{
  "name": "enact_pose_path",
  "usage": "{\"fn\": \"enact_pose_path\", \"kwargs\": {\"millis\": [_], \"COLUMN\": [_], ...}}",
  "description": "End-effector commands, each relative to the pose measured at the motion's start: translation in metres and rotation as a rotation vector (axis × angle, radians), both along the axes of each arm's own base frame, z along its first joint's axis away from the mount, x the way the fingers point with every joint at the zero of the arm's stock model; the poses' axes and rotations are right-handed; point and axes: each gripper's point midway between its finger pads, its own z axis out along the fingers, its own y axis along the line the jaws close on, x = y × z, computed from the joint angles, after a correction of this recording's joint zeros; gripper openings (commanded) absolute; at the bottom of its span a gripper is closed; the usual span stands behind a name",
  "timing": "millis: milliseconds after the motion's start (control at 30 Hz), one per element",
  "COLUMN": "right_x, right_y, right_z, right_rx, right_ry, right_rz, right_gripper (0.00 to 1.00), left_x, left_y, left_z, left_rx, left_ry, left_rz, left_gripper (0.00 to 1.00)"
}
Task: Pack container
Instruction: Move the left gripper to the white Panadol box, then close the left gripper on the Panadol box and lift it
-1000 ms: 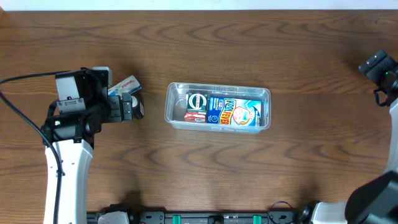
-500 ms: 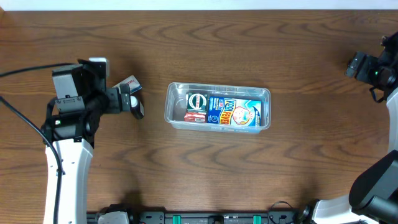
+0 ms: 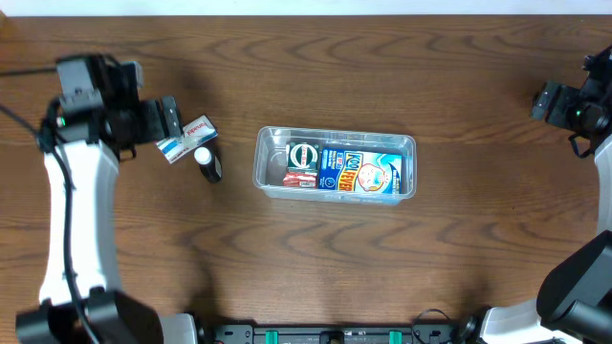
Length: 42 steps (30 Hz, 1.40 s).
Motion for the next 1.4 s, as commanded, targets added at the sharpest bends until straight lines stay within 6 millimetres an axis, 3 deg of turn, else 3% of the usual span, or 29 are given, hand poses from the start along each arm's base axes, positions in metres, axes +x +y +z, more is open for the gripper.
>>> {"fn": "enact_pose_path", "kwargs": {"millis": [0, 600, 767, 1067, 1367], "right_x": [0.002, 0.001, 0.001, 0.001, 0.001], "right_y": [0.002, 0.002, 0.002, 0.002, 0.002], "right_z": [-0.001, -0.001, -0.001, -0.001, -0.001], "right_rx": [-0.006, -0.004, -0.004, -0.004, -0.004], "right_ry": [0.002, 0.005, 0.005, 0.005, 0.005], "right_rz": [0.024, 0.022, 0.022, 0.022, 0.022], "right_gripper": [0.99, 0.99, 0.99, 0.99, 0.99], "left_x": [0.012, 0.028, 0.042, 0.04, 0.039], "left_y": [-0.002, 0.008, 0.011, 0.01, 0.01], "left_z": [0.008, -0.074, -0.094, -0.132, -0.149], "left_rx": [-0.007, 0.152, 0.157, 0.129, 0.113], "left_ry": [0.007, 0.173, 0.172, 0.251, 0.284], "left_rz": [-0.058, -0.405, -0.414, -0.445, -0.45], "left_gripper": [0.98, 0.98, 0.98, 0.98, 0.98]}}
